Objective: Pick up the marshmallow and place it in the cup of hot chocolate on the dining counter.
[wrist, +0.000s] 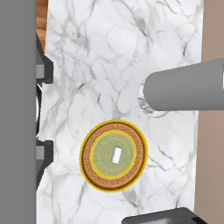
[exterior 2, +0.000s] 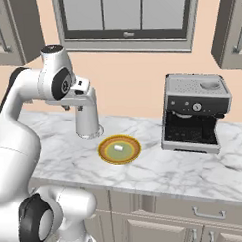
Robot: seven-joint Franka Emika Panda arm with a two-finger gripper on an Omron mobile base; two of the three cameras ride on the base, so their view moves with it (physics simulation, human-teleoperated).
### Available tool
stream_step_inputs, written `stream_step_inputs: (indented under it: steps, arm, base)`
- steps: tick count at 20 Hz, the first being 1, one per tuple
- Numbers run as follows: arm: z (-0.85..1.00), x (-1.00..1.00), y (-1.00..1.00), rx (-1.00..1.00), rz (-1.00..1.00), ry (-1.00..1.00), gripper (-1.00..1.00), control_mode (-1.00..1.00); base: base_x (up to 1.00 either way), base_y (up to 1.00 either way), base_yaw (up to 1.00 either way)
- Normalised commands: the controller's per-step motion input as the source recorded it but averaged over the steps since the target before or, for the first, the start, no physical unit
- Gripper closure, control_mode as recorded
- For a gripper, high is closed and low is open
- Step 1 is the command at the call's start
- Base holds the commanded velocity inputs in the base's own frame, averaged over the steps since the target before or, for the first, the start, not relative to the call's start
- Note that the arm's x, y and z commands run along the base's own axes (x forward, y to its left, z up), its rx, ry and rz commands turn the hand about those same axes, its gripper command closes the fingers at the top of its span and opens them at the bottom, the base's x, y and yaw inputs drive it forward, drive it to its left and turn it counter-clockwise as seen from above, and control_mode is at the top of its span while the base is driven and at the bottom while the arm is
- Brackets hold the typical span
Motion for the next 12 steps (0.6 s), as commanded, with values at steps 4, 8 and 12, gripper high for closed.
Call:
stream_step_inputs:
  steps: [4, 8, 12]
  arm:
    - [-0.13, -0.03, -0.31, -0.03, 0.0, 0.0, -1.0, -1.0]
    - [-0.45, -0.01, -0.4, -0.09, 0.11, 0.0, -1.0, -1.0]
    - [-0.41, 0.0, -0.35, -0.06, 0.25, 0.01, -1.0, -1.0]
  base:
    - [0.0, 0.0, 0.0]
    - [0.0, 0.0, 0.0]
    - [0.0, 0.0, 0.0]
